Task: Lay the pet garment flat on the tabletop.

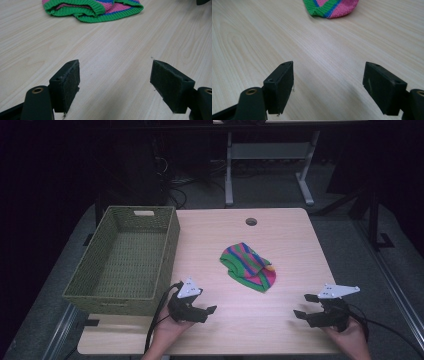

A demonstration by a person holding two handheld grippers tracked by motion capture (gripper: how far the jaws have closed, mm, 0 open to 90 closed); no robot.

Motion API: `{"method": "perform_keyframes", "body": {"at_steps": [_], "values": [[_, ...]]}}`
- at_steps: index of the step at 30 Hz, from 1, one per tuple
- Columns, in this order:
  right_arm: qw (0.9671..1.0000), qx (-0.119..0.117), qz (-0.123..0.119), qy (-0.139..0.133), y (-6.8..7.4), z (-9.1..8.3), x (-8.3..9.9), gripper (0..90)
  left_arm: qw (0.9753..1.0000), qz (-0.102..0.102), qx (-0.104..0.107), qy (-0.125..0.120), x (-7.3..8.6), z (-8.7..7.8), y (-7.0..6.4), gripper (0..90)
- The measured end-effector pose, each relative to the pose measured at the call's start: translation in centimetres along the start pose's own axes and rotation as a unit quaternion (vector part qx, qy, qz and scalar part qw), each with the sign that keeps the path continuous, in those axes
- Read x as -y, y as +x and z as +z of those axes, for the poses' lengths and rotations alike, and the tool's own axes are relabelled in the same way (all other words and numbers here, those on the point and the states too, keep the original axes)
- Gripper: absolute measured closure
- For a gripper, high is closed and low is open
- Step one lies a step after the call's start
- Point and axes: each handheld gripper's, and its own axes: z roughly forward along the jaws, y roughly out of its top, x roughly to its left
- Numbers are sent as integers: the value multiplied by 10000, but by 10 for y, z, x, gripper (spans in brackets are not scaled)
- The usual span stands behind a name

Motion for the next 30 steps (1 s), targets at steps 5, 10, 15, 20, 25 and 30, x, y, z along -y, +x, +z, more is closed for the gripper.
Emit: {"method": "perform_keyframes", "body": {"at_steps": [5, 10, 15, 20, 25, 30], "values": [[10000, -82, 11, -30, 1, 1, -8, 245, 10000, 16, 27, 62, 1, 1, 1, 229], [9998, -209, -76, -26, 0, 6, -21, 248, 10000, 30, 22, 4, 1, -1, -1, 229], [9993, -348, -141, 68, 0, 16, -39, 248, 10000, 17, 40, 59, 1, 0, 0, 227], [9985, -480, -232, 143, -2, 28, -60, 260, 10000, 22, 49, 60, 0, 1, 1, 227], [9979, -573, -263, 174, -4, 36, -76, 276, 10000, -20, 62, 64, 1, 1, 3, 227], [9974, -600, -350, 209, -5, 44, -89, 280, 10000, -55, 74, 14, 0, 0, 4, 229]]}}
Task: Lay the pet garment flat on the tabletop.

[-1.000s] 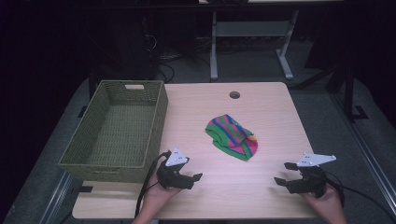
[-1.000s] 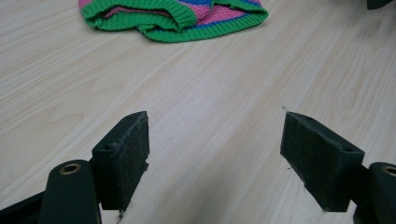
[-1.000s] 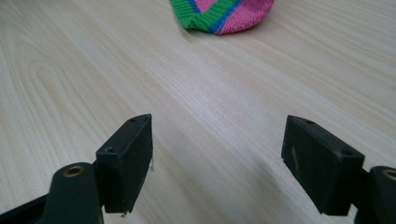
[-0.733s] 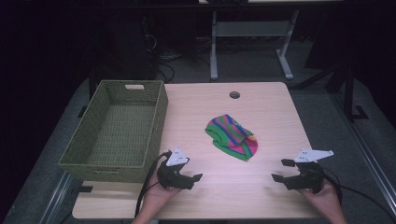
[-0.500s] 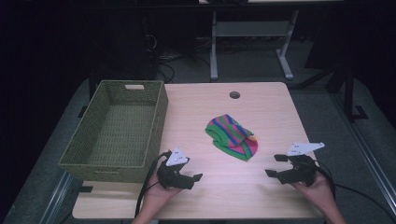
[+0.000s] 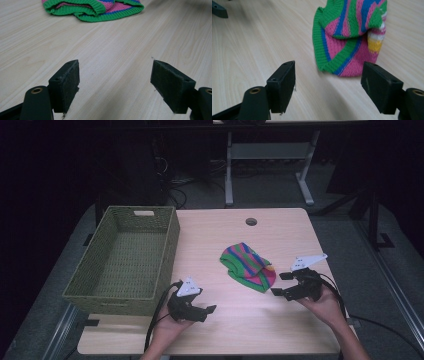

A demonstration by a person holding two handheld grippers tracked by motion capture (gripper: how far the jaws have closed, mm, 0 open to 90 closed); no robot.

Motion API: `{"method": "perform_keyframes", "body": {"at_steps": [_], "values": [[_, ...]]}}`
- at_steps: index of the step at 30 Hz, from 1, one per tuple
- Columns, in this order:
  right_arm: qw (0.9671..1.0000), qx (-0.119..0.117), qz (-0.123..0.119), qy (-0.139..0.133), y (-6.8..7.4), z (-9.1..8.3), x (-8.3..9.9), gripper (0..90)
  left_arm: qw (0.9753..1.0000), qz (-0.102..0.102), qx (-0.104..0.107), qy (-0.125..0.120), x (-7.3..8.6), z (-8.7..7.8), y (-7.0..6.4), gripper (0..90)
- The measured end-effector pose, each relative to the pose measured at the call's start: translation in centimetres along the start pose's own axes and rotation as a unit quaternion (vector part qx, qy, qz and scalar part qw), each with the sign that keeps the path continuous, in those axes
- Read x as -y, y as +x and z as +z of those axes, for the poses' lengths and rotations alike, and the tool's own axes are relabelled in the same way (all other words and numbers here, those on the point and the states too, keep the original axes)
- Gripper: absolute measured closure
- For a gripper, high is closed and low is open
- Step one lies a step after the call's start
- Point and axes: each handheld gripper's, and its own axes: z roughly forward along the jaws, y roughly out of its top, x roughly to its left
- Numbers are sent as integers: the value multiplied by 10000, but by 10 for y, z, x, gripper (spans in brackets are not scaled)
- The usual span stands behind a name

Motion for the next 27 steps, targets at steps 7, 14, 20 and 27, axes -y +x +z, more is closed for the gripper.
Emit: {"method": "perform_keyframes", "body": {"at_steps": [7, 14, 20, 27], "values": [[9998, -68, -109, 120, -1, 13, -19, 283, 10000, 56, 40, 40, -1, 1, -1, 229], [9995, -142, -211, 205, 3, 25, -35, 290, 9999, 84, 52, 46, -2, 2, -2, 229], [9993, -201, -240, 220, 5, 34, -46, 302, 9999, 69, 60, 46, -2, 1, -1, 230], [9989, -233, -293, 286, 6, 46, -56, 304, 9999, 76, 72, 47, -2, 1, -1, 231]]}}
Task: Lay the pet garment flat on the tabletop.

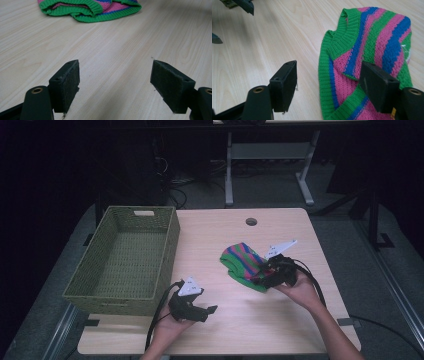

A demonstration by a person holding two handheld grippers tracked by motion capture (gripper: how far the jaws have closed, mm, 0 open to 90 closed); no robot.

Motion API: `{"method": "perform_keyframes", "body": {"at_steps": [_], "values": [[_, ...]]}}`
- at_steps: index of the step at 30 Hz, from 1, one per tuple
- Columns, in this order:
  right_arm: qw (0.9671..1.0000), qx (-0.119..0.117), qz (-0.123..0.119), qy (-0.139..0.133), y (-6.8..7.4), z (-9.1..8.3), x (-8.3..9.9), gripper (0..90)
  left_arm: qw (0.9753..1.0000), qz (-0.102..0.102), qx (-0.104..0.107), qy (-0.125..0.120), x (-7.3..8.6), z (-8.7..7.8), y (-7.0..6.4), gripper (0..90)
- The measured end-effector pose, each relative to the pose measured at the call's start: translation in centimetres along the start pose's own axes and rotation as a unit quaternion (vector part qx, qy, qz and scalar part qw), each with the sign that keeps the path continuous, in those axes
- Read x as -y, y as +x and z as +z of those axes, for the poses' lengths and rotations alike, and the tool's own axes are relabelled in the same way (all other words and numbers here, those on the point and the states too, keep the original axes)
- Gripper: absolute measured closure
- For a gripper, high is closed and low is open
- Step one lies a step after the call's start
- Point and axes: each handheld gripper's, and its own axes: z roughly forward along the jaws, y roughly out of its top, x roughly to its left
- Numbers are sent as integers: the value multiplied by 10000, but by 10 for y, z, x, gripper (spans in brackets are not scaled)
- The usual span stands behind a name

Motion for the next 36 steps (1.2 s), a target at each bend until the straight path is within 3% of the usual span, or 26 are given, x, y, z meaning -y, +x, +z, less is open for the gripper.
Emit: {"method": "perform_keyframes", "body": {"at_steps": [15, 22, 36], "values": [[10000, 6, -54, 20, -3, 11, -18, 333, 10000, 21, 15, -11, 0, -1, -1, 232], [9999, 57, -33, 152, -8, 21, -27, 334, 10000, 57, 27, -10, 0, -1, -1, 232], [9992, 144, 73, 357, -19, 34, -29, 356, 10000, 29, 43, -26, 0, -1, -1, 233]]}}
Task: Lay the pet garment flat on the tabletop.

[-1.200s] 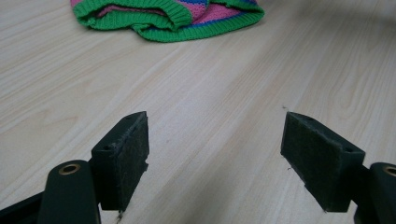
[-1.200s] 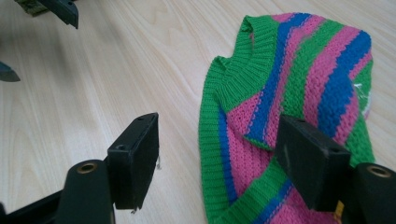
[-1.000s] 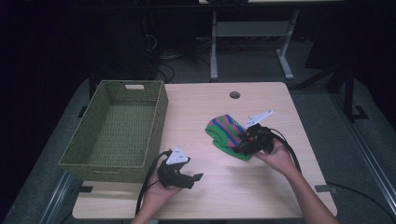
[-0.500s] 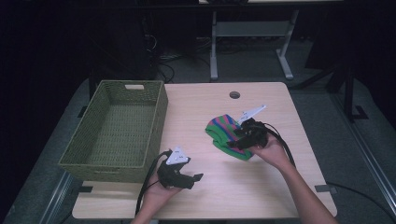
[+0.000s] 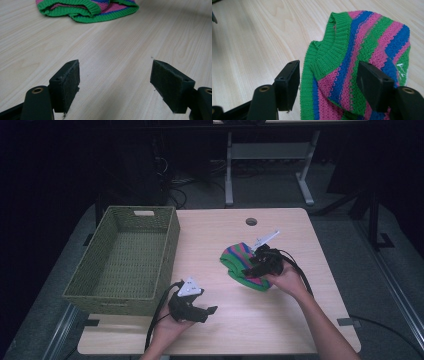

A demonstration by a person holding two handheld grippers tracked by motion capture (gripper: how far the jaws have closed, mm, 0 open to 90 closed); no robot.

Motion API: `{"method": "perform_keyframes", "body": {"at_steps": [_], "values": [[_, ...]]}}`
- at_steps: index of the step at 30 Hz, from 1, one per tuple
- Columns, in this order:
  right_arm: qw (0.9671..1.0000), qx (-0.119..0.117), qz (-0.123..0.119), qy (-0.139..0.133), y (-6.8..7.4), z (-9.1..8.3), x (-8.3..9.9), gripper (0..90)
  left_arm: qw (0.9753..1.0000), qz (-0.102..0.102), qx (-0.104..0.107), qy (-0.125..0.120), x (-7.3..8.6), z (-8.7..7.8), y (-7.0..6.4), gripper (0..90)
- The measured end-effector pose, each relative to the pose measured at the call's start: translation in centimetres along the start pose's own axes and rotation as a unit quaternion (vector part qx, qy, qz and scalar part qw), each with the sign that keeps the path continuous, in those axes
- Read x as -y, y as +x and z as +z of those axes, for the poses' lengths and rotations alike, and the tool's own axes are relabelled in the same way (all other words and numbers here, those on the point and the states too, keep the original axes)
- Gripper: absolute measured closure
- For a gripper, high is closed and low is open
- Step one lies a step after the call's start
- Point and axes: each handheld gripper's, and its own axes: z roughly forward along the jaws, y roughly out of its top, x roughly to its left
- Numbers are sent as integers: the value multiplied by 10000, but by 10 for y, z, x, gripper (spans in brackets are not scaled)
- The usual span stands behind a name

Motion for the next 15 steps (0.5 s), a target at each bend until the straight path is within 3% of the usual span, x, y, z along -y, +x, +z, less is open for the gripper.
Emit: {"method": "perform_keyframes", "body": {"at_steps": [15], "values": [[9998, 122, -8, 172, -3, 13, 0, 445, 10000, -35, 33, -21, 0, 0, 0, 235]]}}
